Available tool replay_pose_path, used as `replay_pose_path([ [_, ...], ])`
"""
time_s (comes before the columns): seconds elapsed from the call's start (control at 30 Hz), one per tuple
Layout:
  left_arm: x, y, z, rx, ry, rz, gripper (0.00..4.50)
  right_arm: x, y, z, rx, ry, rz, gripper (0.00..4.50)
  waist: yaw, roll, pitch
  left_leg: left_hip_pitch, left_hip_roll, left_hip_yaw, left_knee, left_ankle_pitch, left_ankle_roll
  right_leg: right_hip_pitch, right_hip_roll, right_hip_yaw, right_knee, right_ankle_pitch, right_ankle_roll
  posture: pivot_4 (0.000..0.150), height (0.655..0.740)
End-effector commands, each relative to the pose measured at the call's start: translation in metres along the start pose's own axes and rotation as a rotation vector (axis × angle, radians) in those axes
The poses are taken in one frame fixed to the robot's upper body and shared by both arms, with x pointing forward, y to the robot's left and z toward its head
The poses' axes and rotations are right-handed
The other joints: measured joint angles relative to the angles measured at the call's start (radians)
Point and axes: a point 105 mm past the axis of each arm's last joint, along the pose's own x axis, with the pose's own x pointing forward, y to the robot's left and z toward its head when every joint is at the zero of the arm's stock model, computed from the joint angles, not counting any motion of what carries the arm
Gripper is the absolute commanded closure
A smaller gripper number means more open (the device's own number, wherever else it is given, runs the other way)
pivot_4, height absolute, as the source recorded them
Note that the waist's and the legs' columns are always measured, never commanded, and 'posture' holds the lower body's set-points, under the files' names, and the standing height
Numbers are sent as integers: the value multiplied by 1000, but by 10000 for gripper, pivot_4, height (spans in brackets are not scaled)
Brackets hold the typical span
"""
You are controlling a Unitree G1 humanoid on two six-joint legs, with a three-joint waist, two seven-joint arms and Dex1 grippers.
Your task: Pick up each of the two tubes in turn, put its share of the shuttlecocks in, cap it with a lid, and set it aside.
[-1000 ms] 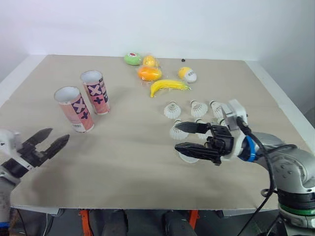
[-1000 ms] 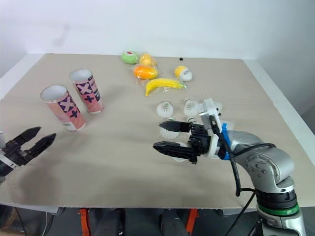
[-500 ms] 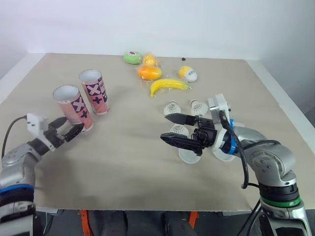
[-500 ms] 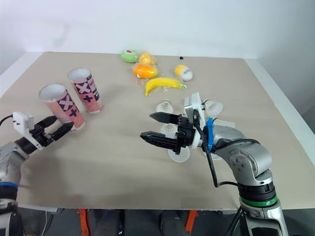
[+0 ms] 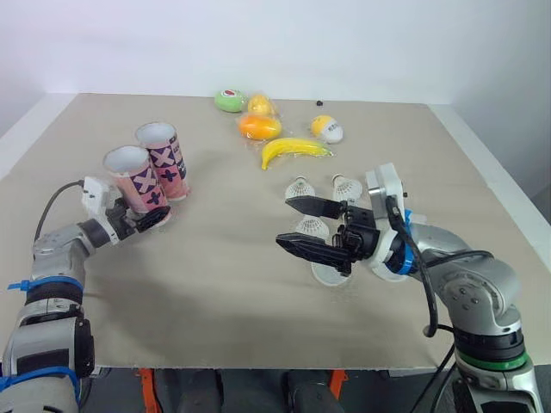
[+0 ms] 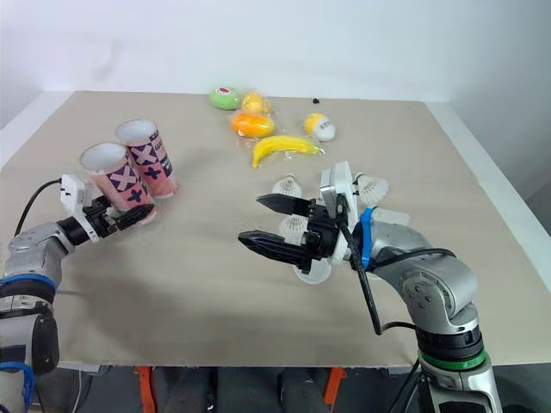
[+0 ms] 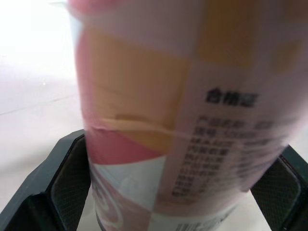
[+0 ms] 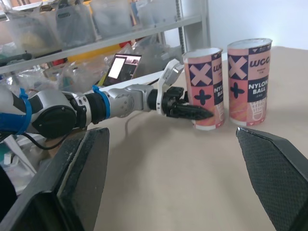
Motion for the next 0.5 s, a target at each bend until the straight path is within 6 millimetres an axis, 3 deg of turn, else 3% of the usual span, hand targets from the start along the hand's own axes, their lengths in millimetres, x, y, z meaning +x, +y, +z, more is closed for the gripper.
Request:
replay_pose_path([
  [0.03, 2, 1, 7, 61, 10, -10, 313, 1, 2, 10, -79, -37, -33, 0, 0, 0, 0, 0, 0, 0, 0, 0, 0, 0, 0, 0, 0, 0, 0, 1500, 7321],
  [0.5, 7, -6, 8, 74, -26, -48, 313, 8, -2, 5, -128, -27, -78, 0, 0, 0, 0, 0, 0, -1, 0, 0, 0, 0, 0, 0, 0, 0, 0, 1500, 7321],
])
